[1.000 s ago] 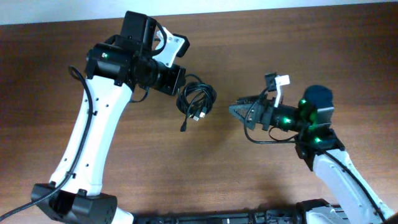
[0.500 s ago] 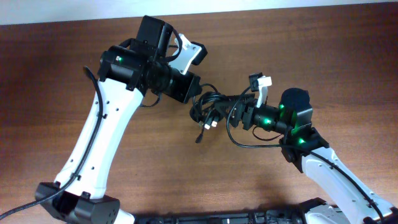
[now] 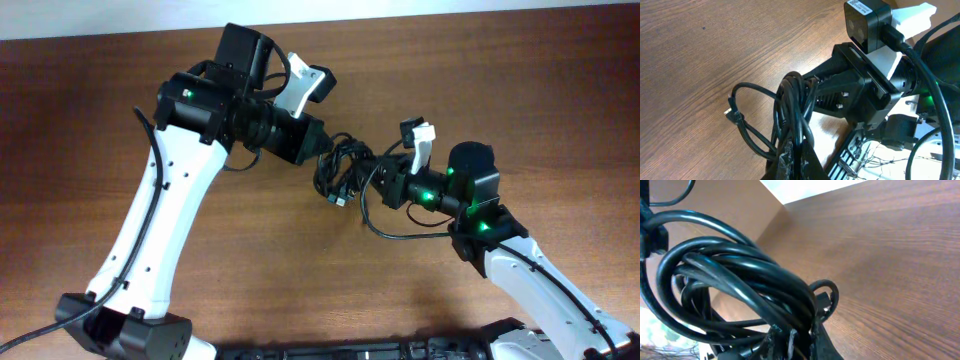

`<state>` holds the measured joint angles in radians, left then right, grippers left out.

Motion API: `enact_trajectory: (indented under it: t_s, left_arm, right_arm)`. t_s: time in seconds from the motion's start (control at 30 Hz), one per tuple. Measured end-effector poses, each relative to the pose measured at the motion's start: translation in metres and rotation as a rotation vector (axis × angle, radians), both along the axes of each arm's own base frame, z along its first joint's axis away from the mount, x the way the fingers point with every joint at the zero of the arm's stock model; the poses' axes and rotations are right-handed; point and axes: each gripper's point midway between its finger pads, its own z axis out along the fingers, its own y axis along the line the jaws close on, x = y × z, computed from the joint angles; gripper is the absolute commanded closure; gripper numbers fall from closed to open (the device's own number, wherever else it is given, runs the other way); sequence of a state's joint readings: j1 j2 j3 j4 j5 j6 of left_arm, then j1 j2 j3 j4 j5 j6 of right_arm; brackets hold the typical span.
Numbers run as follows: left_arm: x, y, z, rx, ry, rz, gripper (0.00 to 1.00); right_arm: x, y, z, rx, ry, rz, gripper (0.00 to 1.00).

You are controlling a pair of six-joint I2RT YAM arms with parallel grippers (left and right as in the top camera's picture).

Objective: Untangle cables
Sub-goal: 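Move the right gripper toward the bundle held by the left gripper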

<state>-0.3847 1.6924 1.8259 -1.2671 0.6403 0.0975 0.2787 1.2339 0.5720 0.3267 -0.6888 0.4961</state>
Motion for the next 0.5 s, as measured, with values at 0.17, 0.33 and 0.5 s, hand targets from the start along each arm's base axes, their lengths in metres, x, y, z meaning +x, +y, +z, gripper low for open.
enact_trajectory:
  t_s: [0.17,0.33,0.5]
  left_arm:
    - [0.003,0.004,-0.003,0.029,-0.014,0.014,0.58]
    - [0.004,0.004,-0.003,0.032,-0.015,0.016,0.48]
    - [-0.003,-0.01,-0.008,0.08,-0.054,-0.023,0.66]
  right_arm:
    - [-0.001,0.001,-0.002,0.111,0.181,-0.05,0.96]
    - [0.001,-0.001,-0.002,0.183,0.297,-0.1,0.96]
    - [0.001,-0.003,-0.007,0.183,0.326,-0.12,0.96]
